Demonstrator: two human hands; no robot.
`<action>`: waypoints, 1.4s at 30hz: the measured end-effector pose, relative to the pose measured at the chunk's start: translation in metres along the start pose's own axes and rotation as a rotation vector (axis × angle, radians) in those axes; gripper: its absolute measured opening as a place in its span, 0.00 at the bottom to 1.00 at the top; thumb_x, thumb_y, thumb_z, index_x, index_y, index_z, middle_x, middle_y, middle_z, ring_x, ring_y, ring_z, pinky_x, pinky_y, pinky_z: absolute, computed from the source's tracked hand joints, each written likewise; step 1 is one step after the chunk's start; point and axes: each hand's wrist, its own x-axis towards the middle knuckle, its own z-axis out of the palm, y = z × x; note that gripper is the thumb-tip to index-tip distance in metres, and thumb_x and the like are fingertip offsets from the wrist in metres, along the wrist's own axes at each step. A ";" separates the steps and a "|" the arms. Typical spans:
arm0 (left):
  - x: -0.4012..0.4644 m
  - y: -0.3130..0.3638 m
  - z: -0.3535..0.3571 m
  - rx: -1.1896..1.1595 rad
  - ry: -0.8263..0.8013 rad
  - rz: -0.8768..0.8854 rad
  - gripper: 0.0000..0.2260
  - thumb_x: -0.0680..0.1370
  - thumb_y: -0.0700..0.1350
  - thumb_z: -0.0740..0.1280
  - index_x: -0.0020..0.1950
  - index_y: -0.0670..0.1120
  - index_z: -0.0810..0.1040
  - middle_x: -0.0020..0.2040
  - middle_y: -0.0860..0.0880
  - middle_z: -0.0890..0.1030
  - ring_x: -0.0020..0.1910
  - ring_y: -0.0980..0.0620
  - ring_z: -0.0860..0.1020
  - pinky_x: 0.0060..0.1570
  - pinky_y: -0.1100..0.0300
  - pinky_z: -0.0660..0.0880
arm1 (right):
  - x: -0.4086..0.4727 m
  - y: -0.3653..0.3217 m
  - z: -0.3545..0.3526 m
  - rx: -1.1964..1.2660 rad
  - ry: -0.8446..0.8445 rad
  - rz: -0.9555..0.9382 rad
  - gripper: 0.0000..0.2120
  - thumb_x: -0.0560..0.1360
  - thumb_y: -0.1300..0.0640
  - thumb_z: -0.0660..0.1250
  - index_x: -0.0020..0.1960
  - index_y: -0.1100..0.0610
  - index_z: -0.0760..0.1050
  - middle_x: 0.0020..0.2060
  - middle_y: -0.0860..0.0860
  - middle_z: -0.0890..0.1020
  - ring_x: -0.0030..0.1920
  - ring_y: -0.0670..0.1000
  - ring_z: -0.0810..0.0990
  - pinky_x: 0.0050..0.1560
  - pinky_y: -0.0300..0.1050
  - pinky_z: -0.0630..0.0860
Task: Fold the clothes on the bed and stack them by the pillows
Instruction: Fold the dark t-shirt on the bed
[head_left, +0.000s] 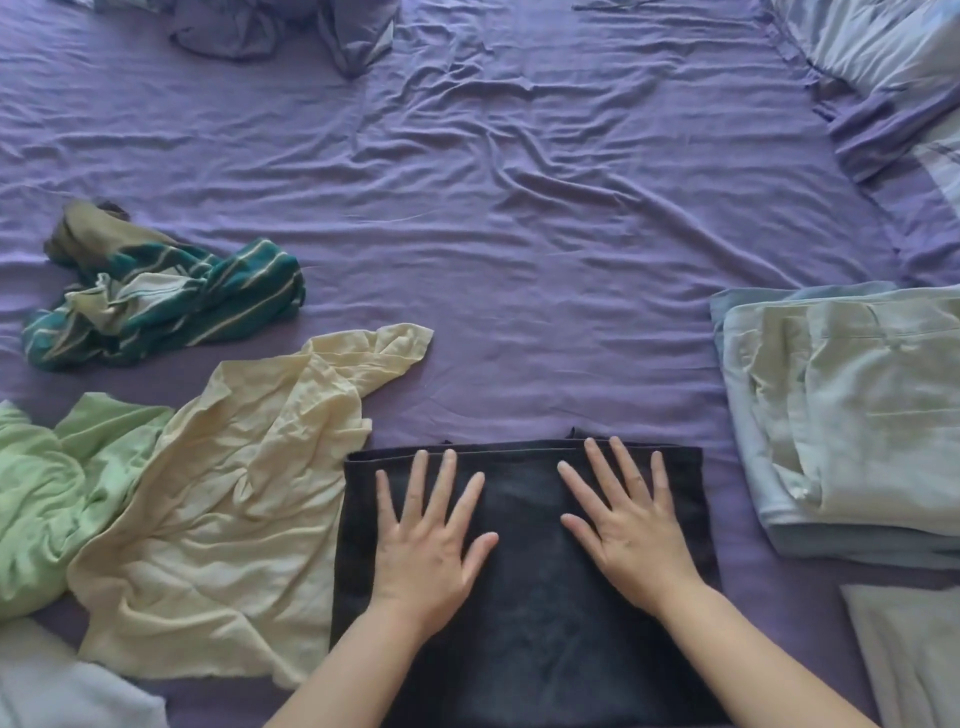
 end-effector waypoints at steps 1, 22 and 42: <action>0.000 -0.003 0.006 0.002 -0.010 -0.020 0.29 0.75 0.65 0.53 0.73 0.55 0.65 0.75 0.47 0.63 0.74 0.40 0.59 0.68 0.32 0.52 | 0.000 0.003 0.004 0.001 -0.020 0.003 0.27 0.79 0.38 0.42 0.71 0.46 0.66 0.72 0.54 0.66 0.73 0.57 0.59 0.68 0.65 0.52; -0.044 0.172 -0.013 -0.265 -0.225 0.241 0.26 0.75 0.58 0.64 0.72 0.59 0.65 0.78 0.43 0.51 0.77 0.40 0.46 0.69 0.36 0.38 | 0.014 0.077 -0.044 0.095 -0.334 -0.080 0.34 0.77 0.43 0.61 0.76 0.46 0.48 0.76 0.49 0.53 0.75 0.52 0.53 0.72 0.51 0.53; -0.080 0.166 -0.046 -0.798 0.034 -0.162 0.08 0.72 0.43 0.67 0.49 0.53 0.78 0.41 0.55 0.79 0.39 0.56 0.76 0.38 0.58 0.74 | 0.033 0.082 -0.089 0.757 -0.279 0.255 0.14 0.71 0.57 0.68 0.56 0.51 0.76 0.51 0.48 0.78 0.47 0.47 0.75 0.41 0.34 0.71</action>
